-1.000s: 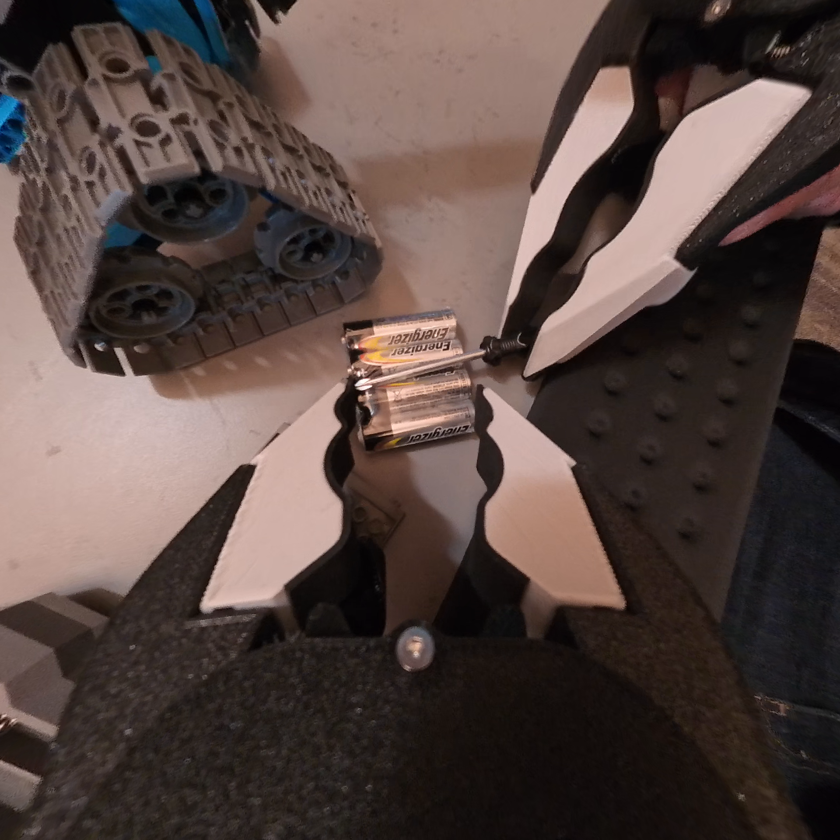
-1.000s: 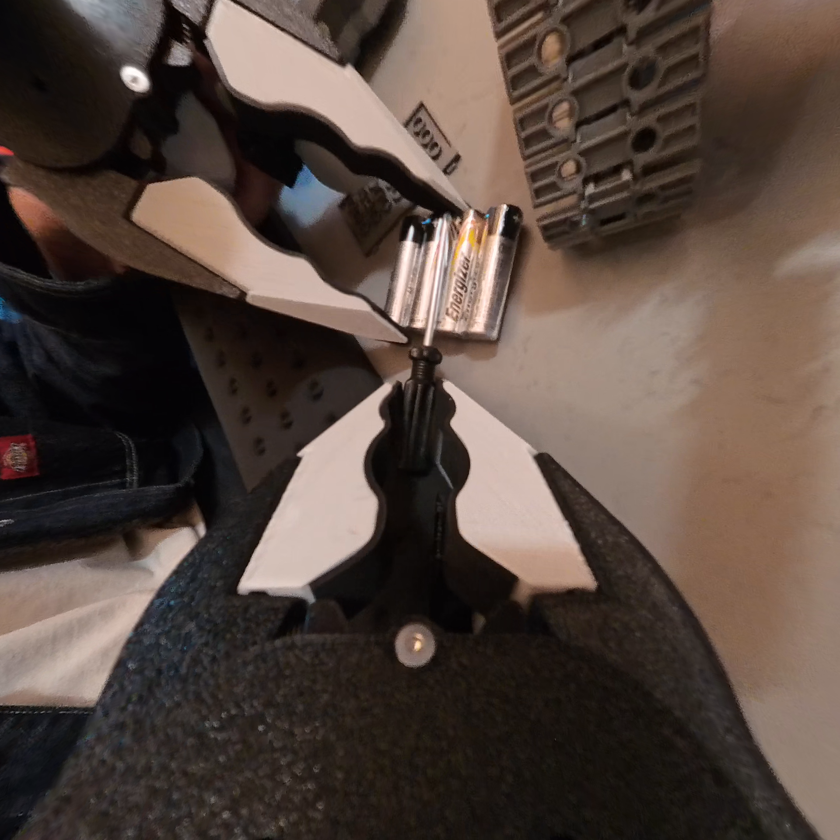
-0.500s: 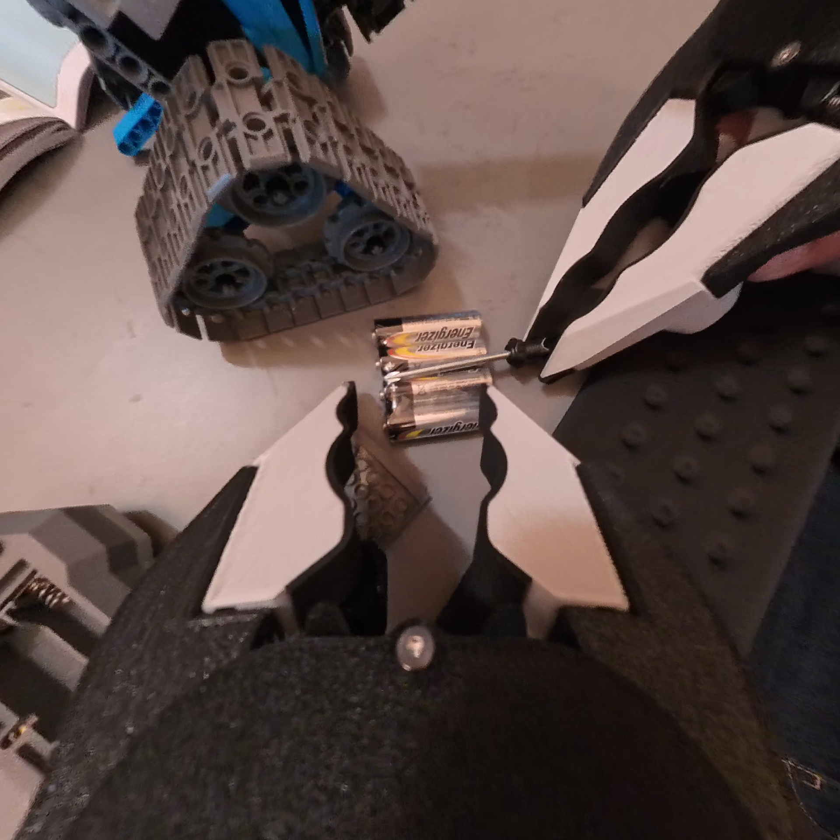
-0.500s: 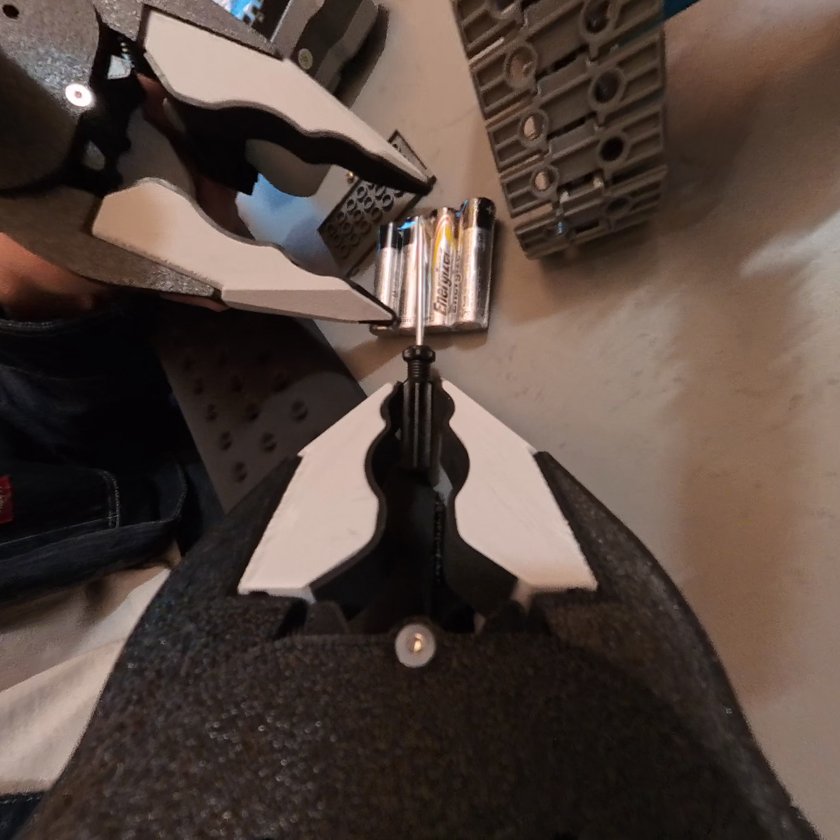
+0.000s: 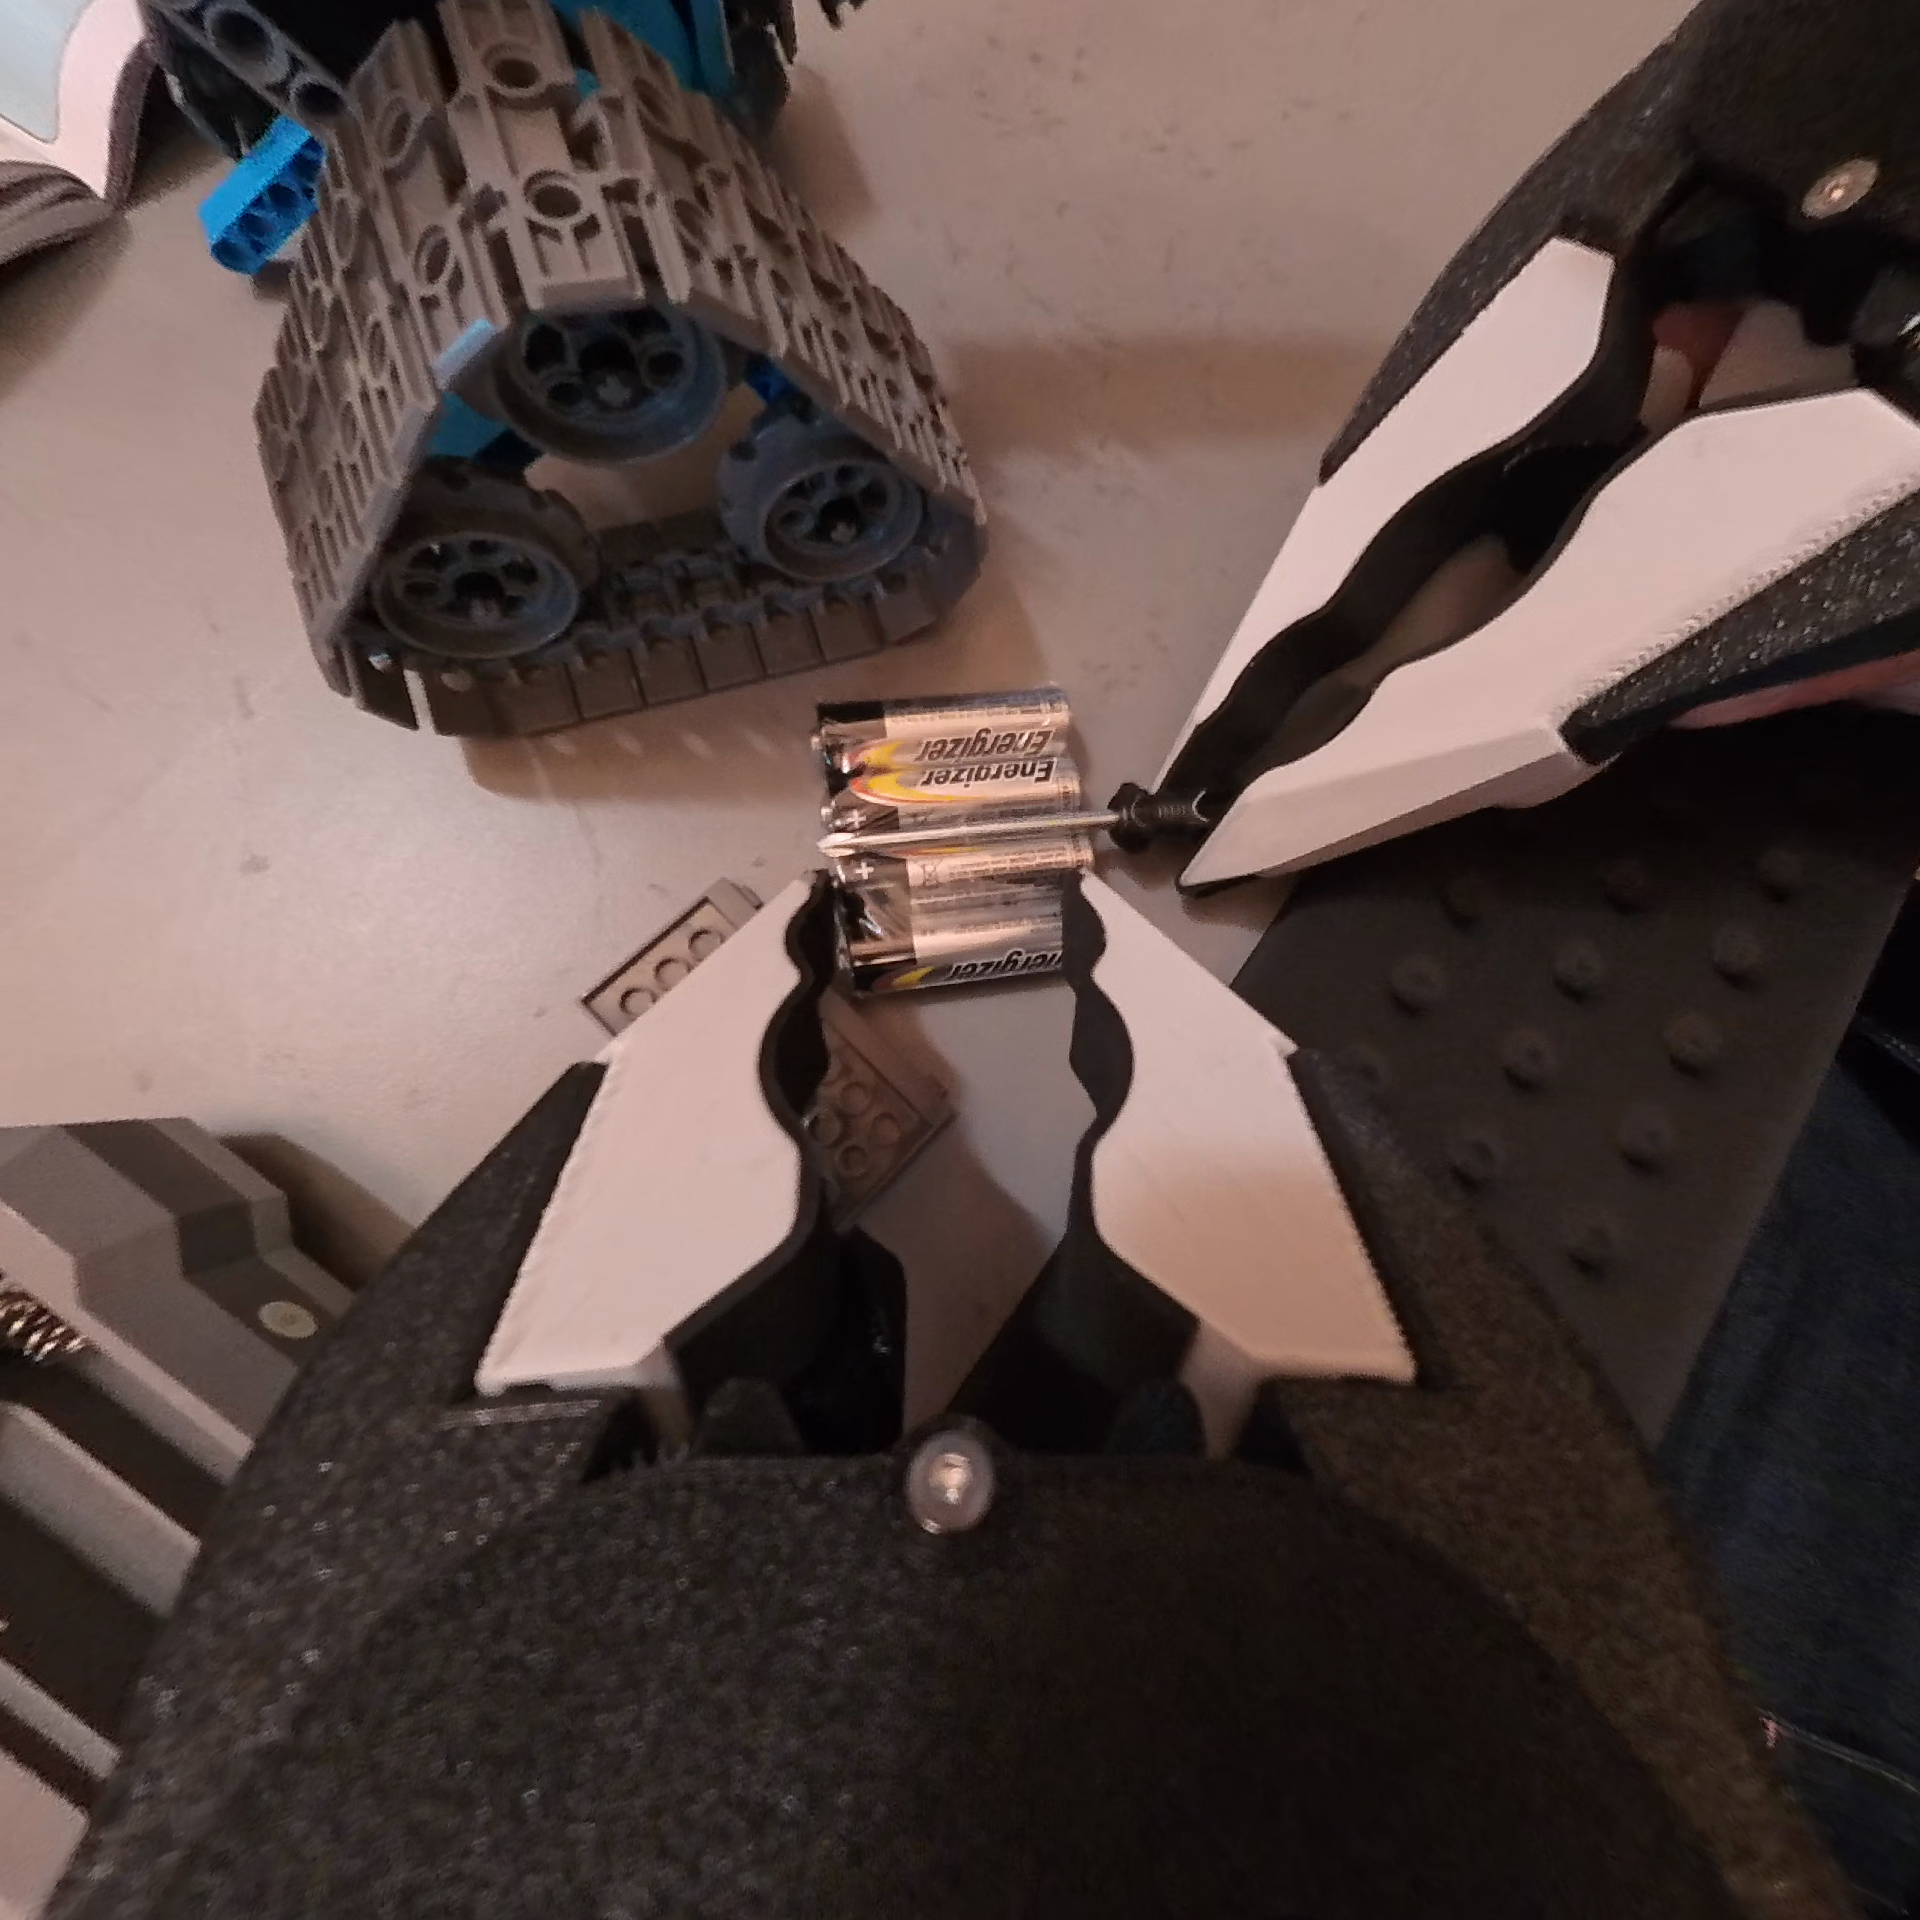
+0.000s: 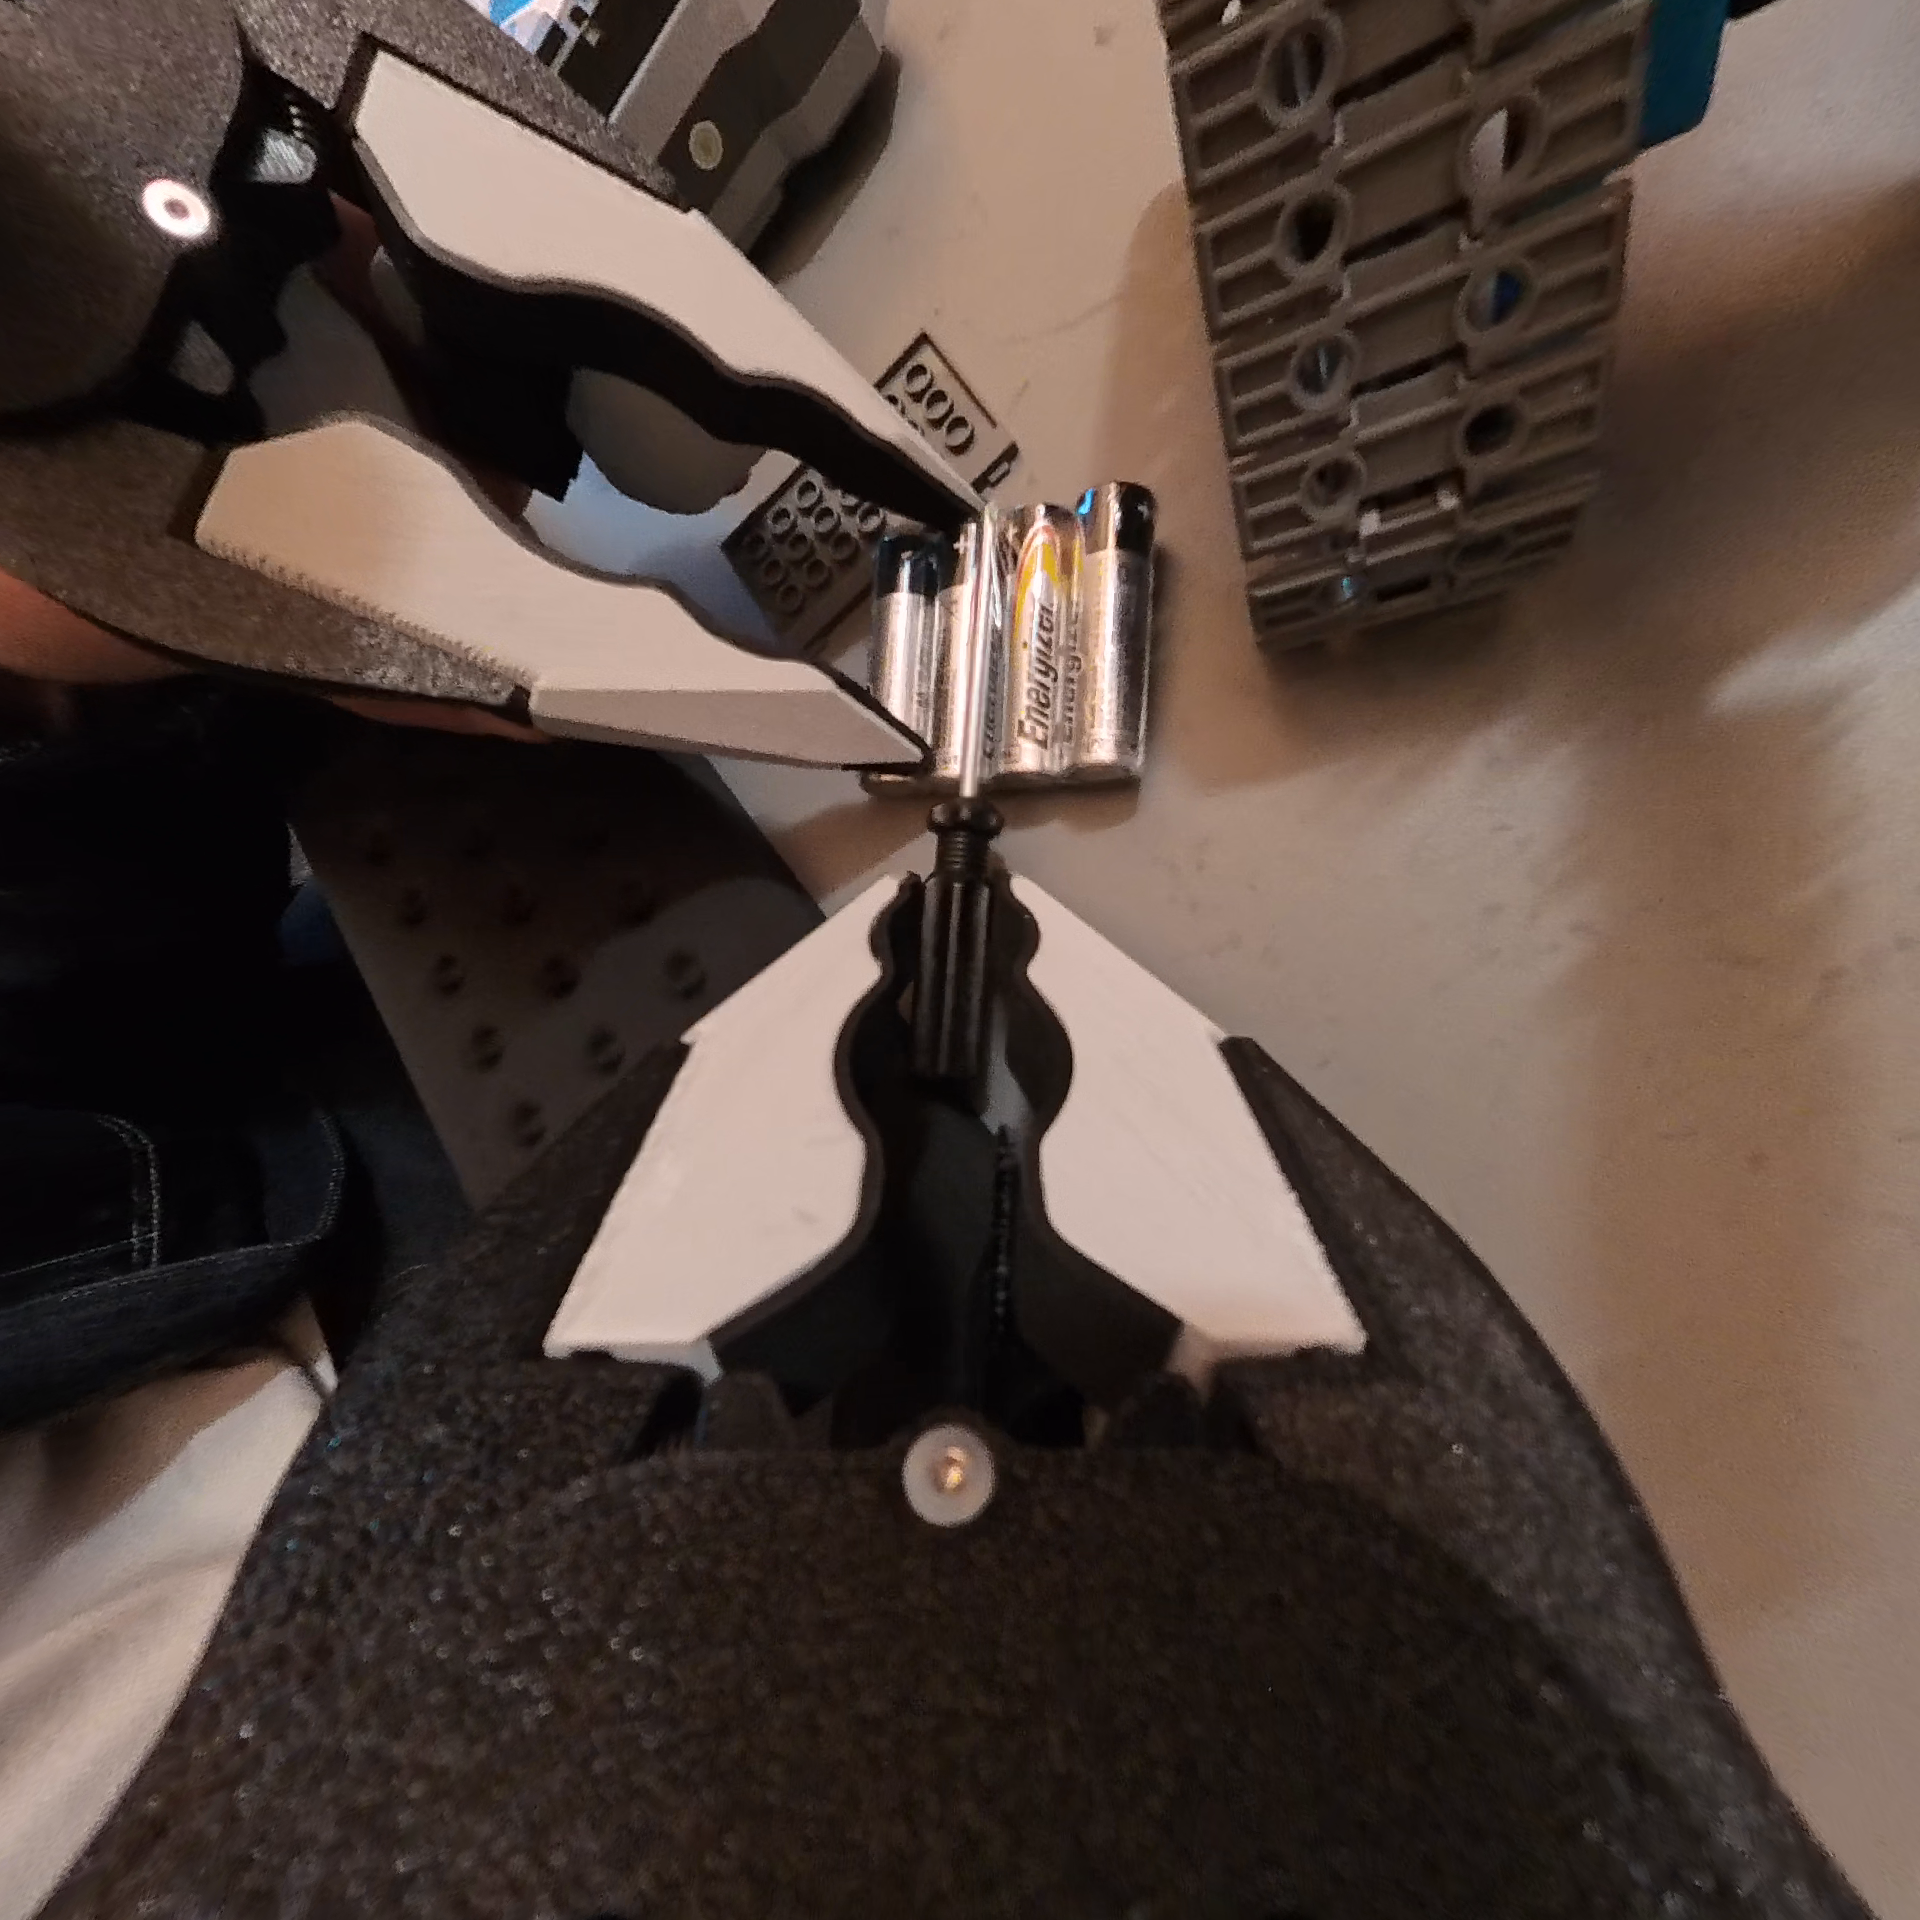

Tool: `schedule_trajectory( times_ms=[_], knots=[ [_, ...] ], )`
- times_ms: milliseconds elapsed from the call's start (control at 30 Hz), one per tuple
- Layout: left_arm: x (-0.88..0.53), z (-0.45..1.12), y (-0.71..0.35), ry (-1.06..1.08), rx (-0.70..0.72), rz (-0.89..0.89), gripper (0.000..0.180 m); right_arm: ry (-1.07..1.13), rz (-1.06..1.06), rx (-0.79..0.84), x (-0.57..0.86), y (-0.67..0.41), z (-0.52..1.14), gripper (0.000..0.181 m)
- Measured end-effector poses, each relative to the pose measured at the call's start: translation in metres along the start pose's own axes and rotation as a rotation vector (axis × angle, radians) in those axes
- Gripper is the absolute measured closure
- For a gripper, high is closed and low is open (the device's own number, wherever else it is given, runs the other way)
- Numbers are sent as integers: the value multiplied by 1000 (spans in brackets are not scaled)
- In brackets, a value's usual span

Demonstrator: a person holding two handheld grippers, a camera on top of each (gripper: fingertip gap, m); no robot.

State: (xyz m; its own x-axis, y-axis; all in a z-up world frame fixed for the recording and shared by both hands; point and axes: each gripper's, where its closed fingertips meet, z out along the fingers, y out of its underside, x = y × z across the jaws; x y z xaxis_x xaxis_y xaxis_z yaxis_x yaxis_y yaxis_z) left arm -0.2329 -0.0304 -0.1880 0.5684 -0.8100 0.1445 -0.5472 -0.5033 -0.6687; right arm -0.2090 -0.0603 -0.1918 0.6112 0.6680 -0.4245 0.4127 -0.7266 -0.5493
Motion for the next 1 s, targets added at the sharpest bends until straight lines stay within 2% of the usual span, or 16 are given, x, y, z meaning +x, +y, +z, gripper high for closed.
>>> schedule_trajectory(
  times_ms=[267,400,533,633,933,1000],
  knots=[
    [0,0,0,8,5,5,137,-10,-91,16,-3,-5,3,170],
    [-2,1,-1,-2,10,-1,137,119,-235,32,2,-8,3,171],
    [4,2,0,37,5,7,137,364,-472,85,8,-21,-3,171],
    [3,2,0,28,10,0,138,364,-461,119,9,-24,-6,171],
    [2,3,0,17,8,1,138,423,-578,52,-3,-51,-15,170],
    [3,3,0,17,9,12,138,431,-618,66,-8,-62,-15,175]
  ],
)
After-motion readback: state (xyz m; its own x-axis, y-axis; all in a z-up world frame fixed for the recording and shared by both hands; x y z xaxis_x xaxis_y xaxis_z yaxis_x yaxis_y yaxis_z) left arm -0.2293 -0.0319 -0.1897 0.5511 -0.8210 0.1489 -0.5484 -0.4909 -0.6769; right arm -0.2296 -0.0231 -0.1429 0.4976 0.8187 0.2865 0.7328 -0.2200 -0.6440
